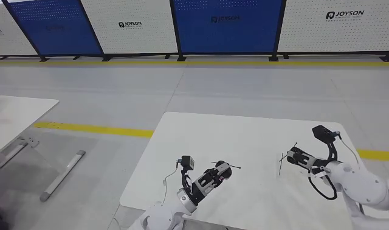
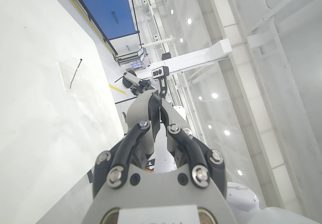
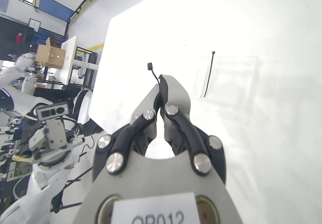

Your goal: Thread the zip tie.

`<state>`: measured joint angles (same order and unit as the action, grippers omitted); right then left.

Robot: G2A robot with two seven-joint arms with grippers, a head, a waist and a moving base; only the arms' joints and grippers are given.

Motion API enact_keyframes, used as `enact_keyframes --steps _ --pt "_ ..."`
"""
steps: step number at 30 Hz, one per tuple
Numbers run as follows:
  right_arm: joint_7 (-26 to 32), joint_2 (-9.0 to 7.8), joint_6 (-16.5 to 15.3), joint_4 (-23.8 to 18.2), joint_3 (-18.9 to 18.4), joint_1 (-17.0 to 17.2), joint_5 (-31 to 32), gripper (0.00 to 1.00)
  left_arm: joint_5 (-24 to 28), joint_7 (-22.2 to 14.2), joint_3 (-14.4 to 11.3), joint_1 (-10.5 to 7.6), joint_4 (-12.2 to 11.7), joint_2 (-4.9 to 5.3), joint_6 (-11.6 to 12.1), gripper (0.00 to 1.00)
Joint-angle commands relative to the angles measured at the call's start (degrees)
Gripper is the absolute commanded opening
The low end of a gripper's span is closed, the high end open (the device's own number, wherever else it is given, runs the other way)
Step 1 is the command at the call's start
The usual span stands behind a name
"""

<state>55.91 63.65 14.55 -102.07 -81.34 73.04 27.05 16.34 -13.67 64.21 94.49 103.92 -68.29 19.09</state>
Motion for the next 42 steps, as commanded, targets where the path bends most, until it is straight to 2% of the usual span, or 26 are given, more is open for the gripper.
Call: enact_keyframes --steps 1,17,20,22,28,30,42 --pt "-1.2 -0.08 1.4 -1.9 -0.4 1.5 0.6 0.00 0.0 0.0 0.0 0.00 0.0 0.00 0.0 0.00" --pt "-1.2 -0.08 1.4 -1.9 -0.4 1.5 0.6 0.00 0.0 0.0 0.0 0.00 0.0 0.00 0.0 0.00" --pt "-2.1 -0.06 -0.8 -2.2 -0.3 2.5 -1.3 0.00 0.0 0.0 0.0 0.00 0.0 0.00 0.0 0.00" --pt "-3.2 -0.15 -2.4 -3.8 -1.5 4.0 -3.3 0.00 0.0 0.0 0.0 0.00 0.0 0.00 0.0 0.00" --pt "-6.2 -0.48 -8.4 -10.1 -6.4 12.1 -10.8 0.00 0.0 0.0 0.0 0.00 0.0 0.00 0.0 0.00" --pt "-6.2 -0.49 -8.6 -11.2 -6.2 13.6 -12.1 0.00 0.0 0.0 0.0 0.00 0.0 0.00 0.0 0.00" --pt "-5.7 -0.47 -8.4 -10.9 -5.3 13.7 -12.4 0.00 0.0 0.0 0.0 0.00 0.0 0.00 0.0 0.00"
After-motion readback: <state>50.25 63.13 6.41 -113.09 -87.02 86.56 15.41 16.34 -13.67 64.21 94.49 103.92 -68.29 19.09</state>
